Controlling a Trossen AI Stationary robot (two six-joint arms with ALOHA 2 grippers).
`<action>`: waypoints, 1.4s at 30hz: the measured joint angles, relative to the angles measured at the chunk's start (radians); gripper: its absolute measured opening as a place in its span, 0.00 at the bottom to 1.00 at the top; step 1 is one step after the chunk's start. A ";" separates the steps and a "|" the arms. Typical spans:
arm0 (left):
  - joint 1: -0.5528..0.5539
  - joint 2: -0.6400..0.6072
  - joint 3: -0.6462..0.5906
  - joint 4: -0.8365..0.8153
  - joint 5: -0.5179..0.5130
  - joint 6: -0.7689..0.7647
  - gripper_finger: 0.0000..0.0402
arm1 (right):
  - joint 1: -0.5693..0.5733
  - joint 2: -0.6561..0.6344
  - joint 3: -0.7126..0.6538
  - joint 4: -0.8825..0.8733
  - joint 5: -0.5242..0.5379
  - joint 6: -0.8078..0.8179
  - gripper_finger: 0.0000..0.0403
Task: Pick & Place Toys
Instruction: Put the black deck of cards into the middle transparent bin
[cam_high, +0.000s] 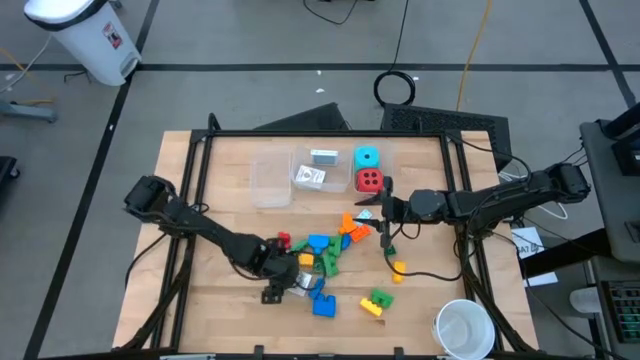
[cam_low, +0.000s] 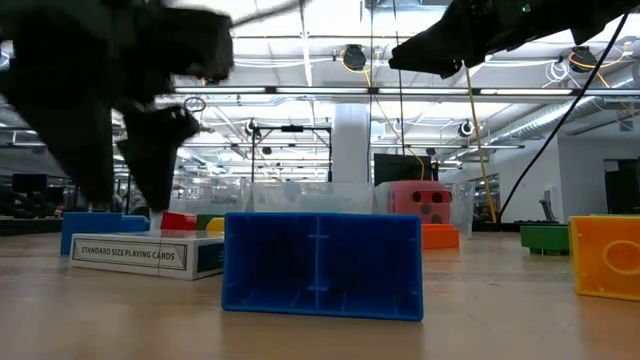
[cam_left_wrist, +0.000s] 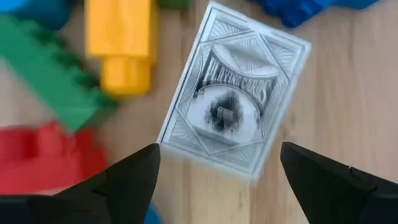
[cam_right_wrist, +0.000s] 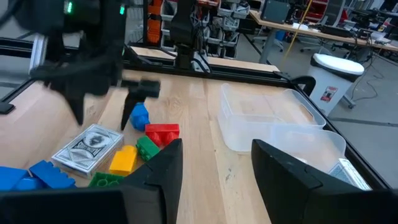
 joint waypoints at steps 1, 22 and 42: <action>-0.001 -0.014 0.001 0.007 -0.013 0.001 0.84 | 0.000 0.000 0.000 0.000 0.000 -0.001 0.40; -0.030 0.103 0.006 0.118 -0.109 0.160 0.84 | 0.000 0.000 0.000 -0.001 0.001 -0.004 0.40; -0.059 0.174 -0.043 0.158 -0.313 0.146 0.83 | 0.000 0.000 0.000 0.001 0.001 -0.003 0.40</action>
